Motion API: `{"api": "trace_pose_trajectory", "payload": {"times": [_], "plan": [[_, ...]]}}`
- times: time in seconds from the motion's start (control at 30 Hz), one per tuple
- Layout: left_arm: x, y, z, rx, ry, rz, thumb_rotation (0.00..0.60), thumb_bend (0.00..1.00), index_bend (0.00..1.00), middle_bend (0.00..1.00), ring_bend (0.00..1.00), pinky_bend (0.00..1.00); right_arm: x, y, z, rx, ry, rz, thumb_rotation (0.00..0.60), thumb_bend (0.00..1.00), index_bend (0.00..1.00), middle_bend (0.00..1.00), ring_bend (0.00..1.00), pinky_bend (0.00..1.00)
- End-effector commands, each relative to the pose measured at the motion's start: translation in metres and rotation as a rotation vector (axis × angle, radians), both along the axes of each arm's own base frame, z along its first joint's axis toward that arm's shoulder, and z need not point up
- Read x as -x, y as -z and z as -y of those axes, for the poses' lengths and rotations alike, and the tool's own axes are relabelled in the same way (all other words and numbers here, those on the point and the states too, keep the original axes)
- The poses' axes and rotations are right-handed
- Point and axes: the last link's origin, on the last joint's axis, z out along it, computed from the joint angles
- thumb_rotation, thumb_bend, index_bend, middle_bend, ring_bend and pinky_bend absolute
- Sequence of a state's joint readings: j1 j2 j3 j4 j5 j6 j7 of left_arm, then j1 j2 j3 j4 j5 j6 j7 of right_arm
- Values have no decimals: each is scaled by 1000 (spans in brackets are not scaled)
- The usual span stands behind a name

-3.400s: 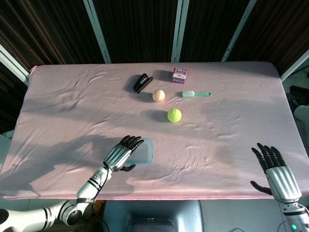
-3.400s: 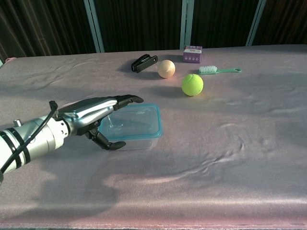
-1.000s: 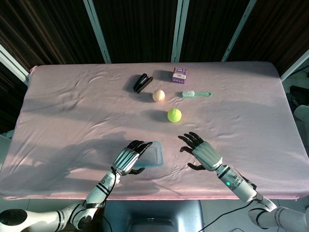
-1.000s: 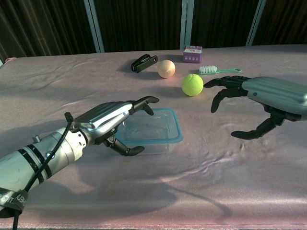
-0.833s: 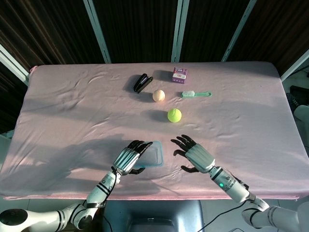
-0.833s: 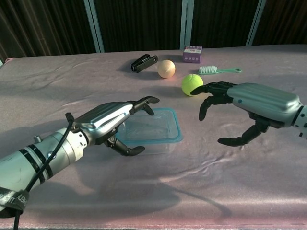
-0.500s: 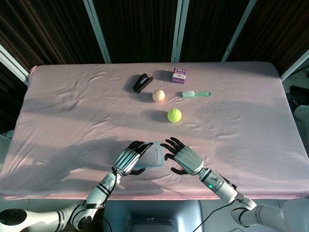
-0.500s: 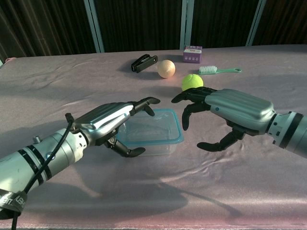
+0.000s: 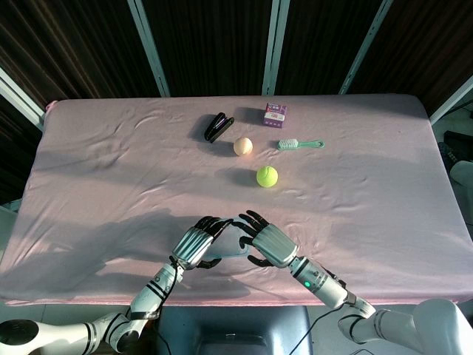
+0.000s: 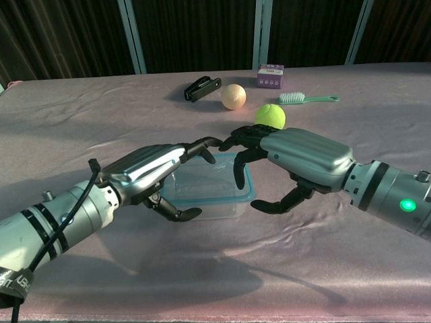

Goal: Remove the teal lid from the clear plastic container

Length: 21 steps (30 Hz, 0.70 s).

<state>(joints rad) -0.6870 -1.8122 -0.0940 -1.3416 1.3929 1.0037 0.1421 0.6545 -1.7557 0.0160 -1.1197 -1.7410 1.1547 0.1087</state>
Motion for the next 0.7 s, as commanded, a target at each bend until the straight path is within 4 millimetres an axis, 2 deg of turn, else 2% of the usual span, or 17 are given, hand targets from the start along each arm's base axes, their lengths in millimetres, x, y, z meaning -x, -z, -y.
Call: {"api": "trace_pose_trajectory", "payload": {"times": [0.03, 0.7], "plan": [[0, 0, 0, 0, 0, -1, 600, 304, 0, 345, 492, 494, -1, 2, 0, 1, 2, 2, 600, 438, 611, 246, 65, 165], [4, -4, 3, -1, -1, 2, 600, 305, 0, 352, 500, 499, -16, 14, -1, -12, 3, 18, 600, 438, 650, 253, 70, 175]]}}
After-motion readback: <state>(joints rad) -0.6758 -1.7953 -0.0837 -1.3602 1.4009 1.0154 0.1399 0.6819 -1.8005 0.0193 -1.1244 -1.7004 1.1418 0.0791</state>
